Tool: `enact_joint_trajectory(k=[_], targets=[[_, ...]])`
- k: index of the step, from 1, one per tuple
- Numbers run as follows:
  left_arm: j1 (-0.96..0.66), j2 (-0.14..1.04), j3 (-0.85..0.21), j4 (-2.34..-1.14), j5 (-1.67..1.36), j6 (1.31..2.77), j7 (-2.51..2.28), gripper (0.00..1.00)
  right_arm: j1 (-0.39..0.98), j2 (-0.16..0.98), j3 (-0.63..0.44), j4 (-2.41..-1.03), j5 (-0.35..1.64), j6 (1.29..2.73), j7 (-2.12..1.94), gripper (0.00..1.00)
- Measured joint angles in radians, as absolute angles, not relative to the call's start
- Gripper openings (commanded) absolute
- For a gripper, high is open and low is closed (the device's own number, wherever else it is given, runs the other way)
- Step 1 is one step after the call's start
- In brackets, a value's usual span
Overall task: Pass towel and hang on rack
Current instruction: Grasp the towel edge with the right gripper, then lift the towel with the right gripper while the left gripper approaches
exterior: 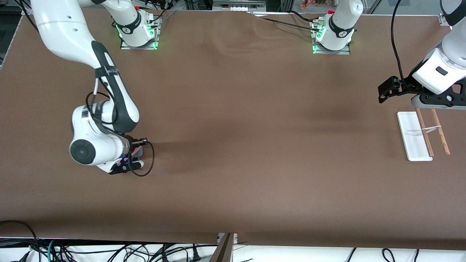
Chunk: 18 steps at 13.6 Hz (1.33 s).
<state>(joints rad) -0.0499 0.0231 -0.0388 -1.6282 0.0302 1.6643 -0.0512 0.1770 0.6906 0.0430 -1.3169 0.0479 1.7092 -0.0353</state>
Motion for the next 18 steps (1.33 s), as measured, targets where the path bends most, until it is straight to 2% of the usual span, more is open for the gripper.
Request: enact_joint_trajectory(k=[4, 9, 13, 18], targets=[[-0.049, 0.023, -0.038, -1.628, 0.030, 1.664, -0.051, 1.00, 0.265, 0.655, 0.047, -1.157, 0.048, 1.604, -0.035, 0.00], [-0.050, 0.024, -0.037, -1.628, 0.030, 1.664, -0.051, 1.00, 0.385, 0.636, 0.049, -1.096, 0.049, 1.606, -0.034, 0.00], [-0.056, 0.049, -0.039, -1.633, -0.017, 1.612, -0.051, 1.00, 0.474, 0.635, 0.050, -1.048, 0.058, 1.672, 0.044, 0.00], [-0.065, 0.118, -0.042, -1.637, -0.164, 1.589, -0.048, 1.00, 0.488, 0.633, 0.114, -1.007, 0.146, 1.786, 0.316, 0.00]])
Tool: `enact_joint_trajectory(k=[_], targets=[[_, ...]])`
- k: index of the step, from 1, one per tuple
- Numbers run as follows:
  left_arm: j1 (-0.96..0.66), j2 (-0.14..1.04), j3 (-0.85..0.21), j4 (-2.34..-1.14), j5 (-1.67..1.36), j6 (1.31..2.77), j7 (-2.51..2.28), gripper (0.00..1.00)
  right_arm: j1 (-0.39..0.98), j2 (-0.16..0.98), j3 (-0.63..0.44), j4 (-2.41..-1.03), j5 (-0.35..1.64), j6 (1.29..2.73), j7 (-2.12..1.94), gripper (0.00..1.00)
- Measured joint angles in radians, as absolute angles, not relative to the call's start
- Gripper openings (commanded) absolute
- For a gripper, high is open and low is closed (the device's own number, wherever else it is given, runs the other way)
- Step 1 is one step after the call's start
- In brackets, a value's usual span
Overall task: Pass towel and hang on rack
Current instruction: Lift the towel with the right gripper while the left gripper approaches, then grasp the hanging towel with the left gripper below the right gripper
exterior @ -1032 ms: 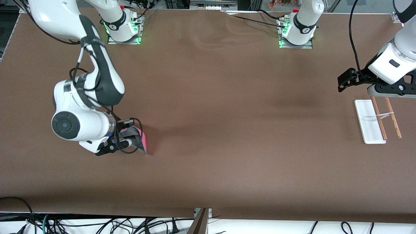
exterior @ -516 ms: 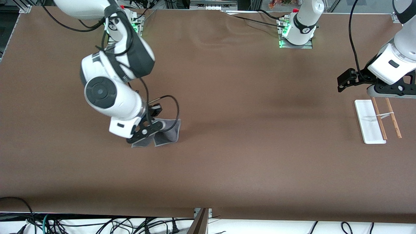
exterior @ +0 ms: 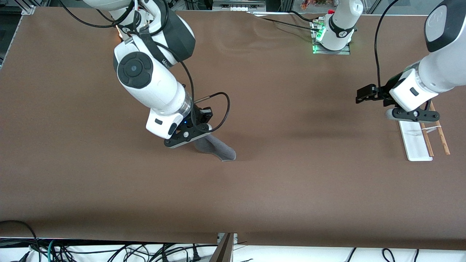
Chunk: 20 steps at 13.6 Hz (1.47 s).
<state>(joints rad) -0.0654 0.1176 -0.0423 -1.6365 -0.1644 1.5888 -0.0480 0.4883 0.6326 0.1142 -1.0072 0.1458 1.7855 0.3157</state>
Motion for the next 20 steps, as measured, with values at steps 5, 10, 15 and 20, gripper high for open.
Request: enact_joint_trajectory(k=[5, 10, 15, 20], targets=[[-0.098, 0.164, -0.050, -1.637, -0.396, 1.659, 0.104, 1.00, 0.492, 0.630, 0.241, -0.990, 0.153, 1.894, 0.566, 0.00], [-0.124, 0.240, -0.053, -1.638, -0.587, 1.784, 0.400, 1.00, 0.549, 0.630, 0.274, -0.988, 0.153, 1.975, 0.779, 0.00], [-0.207, 0.273, -0.056, -1.685, -0.628, 1.911, 0.692, 1.00, 0.565, 0.608, 0.279, -0.984, 0.153, 1.981, 0.834, 0.00], [-0.224, 0.350, -0.057, -1.726, -0.802, 2.005, 1.047, 1.00, 0.565, 0.598, 0.288, -0.984, 0.153, 1.985, 0.868, 0.00]])
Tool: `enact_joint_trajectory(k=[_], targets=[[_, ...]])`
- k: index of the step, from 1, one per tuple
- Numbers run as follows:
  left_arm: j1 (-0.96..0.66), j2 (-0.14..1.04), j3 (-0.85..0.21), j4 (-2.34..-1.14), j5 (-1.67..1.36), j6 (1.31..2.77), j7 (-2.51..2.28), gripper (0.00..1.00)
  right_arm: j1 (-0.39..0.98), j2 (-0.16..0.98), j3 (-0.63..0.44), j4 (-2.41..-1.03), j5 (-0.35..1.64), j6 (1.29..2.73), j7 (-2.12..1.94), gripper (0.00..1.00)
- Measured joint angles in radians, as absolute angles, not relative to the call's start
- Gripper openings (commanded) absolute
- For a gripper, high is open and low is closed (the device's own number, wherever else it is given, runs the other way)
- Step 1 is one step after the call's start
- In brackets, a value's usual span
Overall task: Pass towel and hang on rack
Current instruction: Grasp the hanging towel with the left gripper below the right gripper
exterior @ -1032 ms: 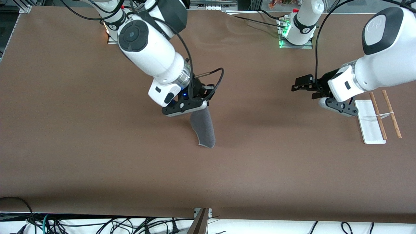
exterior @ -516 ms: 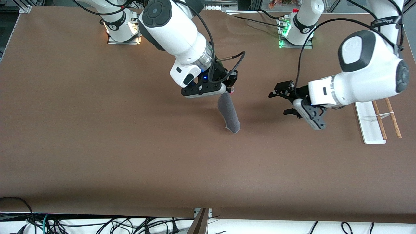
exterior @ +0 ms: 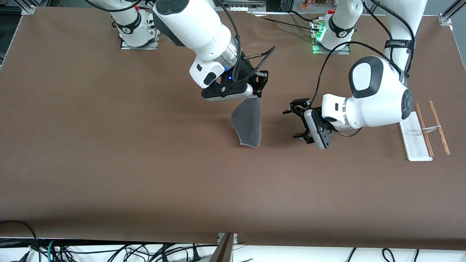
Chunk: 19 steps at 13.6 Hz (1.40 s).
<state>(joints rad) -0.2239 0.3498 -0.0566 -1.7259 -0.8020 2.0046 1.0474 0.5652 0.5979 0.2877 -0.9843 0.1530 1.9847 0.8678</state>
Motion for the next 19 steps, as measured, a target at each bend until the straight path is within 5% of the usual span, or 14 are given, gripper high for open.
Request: enact_joint_trajectory(k=[8, 19], targets=[[-0.245, 0.358, -0.158, -1.853, -0.952, 2.269, 1.298, 0.96, 0.565, 0.591, 0.288, -0.984, 0.161, 1.992, 0.872, 0.00], [-0.200, 0.495, -0.149, -1.855, -1.440, 2.243, 2.059, 0.94, 0.564, 0.591, 0.288, -0.984, 0.161, 1.992, 0.872, 0.00]])
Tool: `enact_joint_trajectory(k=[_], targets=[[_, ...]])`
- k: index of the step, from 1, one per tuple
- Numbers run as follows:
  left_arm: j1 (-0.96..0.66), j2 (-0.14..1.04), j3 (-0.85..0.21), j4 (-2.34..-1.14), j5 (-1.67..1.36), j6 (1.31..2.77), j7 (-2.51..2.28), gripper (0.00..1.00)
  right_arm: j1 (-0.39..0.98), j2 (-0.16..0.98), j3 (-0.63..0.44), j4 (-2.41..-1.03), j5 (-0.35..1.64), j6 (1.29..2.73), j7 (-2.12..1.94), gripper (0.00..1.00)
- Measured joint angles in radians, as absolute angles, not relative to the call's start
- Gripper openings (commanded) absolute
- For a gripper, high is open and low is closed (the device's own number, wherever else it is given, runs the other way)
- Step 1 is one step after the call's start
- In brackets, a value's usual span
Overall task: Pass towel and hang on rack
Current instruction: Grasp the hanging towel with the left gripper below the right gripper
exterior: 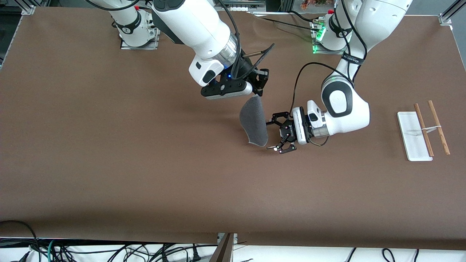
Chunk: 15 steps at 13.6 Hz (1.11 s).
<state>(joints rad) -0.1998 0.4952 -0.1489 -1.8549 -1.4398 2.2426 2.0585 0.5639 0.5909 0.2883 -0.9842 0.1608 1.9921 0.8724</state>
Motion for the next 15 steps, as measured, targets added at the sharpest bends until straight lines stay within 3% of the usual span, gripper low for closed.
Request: enact_joint_trajectory(k=[6, 10, 11, 13, 15], targets=[[-0.176, 0.582, -0.149, -1.790, -1.527, 2.170, 2.253, 0.94, 0.557, 0.573, 0.288, -0.982, 0.185, 1.993, 0.872, 0.00], [-0.177, 0.616, -0.181, -1.764, -1.595, 2.158, 2.312, 0.83, 0.556, 0.563, 0.288, -0.982, 0.186, 1.993, 0.872, 0.00], [-0.177, 0.616, -0.189, -1.761, -1.598, 2.158, 2.312, 0.76, 0.556, 0.563, 0.288, -0.982, 0.186, 1.993, 0.872, 0.00], [-0.178, 0.616, -0.202, -1.760, -1.602, 2.156, 2.314, 0.36, 0.557, 0.563, 0.288, -0.982, 0.186, 1.993, 0.872, 0.00], [-0.181, 0.616, -0.212, -1.760, -1.602, 2.155, 2.323, 0.08, 0.557, 0.563, 0.288, -0.982, 0.186, 1.993, 0.872, 0.00]])
